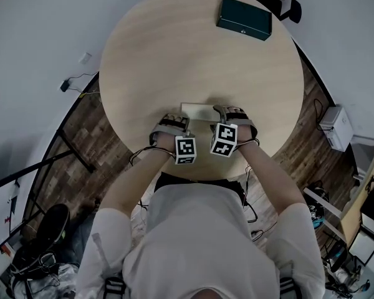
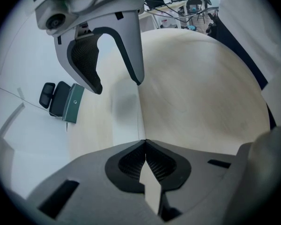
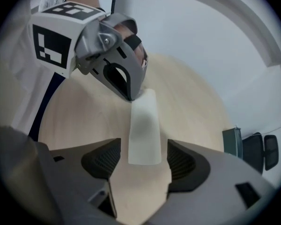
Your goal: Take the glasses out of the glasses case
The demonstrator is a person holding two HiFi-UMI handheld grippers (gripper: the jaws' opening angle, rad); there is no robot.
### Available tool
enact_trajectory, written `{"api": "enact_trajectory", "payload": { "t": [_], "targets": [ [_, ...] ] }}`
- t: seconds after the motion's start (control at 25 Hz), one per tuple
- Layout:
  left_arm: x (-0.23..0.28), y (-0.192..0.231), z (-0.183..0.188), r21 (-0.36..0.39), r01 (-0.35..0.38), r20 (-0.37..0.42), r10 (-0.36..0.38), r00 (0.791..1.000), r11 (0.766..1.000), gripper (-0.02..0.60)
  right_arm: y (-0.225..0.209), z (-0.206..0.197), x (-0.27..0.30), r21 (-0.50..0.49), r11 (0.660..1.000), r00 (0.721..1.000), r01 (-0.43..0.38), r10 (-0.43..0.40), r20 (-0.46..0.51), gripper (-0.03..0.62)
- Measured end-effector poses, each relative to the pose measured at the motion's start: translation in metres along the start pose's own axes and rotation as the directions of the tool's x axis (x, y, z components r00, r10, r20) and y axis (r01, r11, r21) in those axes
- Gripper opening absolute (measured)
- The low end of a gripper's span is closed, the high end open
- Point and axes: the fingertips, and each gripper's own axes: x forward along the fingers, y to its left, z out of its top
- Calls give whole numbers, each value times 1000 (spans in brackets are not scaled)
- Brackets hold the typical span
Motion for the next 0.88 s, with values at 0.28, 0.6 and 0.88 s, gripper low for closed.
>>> {"api": "enact_trajectory", "payload": {
  "t": [0.28,0.6,0.88],
  "targets": [
    [0,0,-2,8,7,-4,-7,1000,1000,9,-6,1,19,-3,999,999,-42,42,-7,268],
    [1,1,-2,-12,12,3,-12,1000,1000,9,-7,3,34,-31,998,999,-48,48,-23,268],
    [2,1,0,-18,15,8,-15,1000,1000,9,-6,1,35,-22,999,999,-45,45,-20,267]
  ]
}}
